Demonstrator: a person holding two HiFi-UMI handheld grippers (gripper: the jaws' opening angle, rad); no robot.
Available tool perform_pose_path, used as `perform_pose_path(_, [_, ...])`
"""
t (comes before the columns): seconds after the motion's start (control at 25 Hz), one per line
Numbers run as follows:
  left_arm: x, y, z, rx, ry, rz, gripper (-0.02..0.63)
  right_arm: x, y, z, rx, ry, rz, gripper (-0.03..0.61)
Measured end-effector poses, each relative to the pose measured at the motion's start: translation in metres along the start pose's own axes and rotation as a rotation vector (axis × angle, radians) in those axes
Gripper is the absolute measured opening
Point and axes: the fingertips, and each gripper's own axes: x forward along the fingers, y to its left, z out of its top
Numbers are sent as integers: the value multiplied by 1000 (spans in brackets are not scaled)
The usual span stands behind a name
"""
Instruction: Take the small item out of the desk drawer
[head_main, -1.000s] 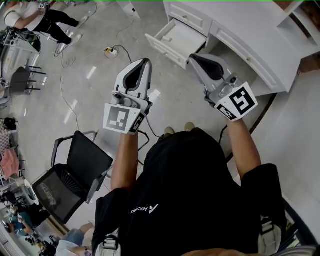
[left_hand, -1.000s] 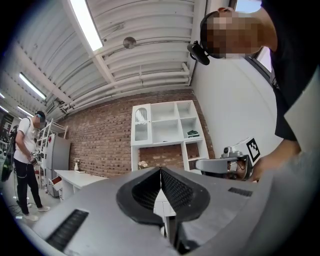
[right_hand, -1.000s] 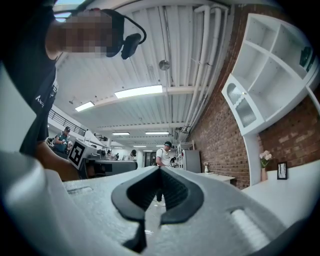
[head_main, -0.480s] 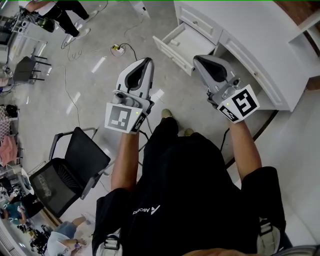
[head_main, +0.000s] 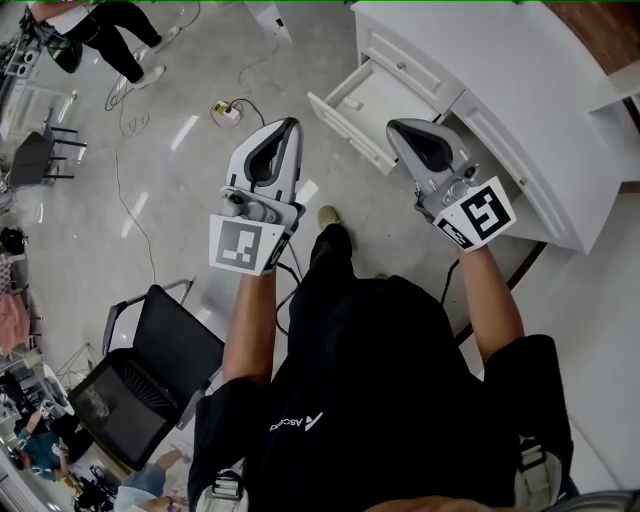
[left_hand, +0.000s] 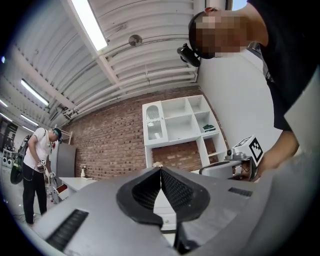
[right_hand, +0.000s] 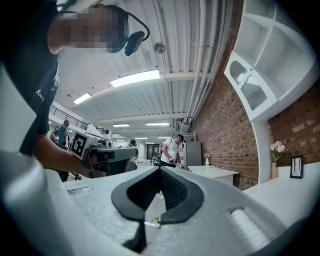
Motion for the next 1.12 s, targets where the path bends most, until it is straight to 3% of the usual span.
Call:
perform_pose_path(0.52, [87,168,-81,-27,27,-147,0,174,-91,-93,-25,196,-105,0])
perform_pose_path(1.12, [196,218,-214,-103,145,-166,0,232,-194,-241,-53,454,-84,2])
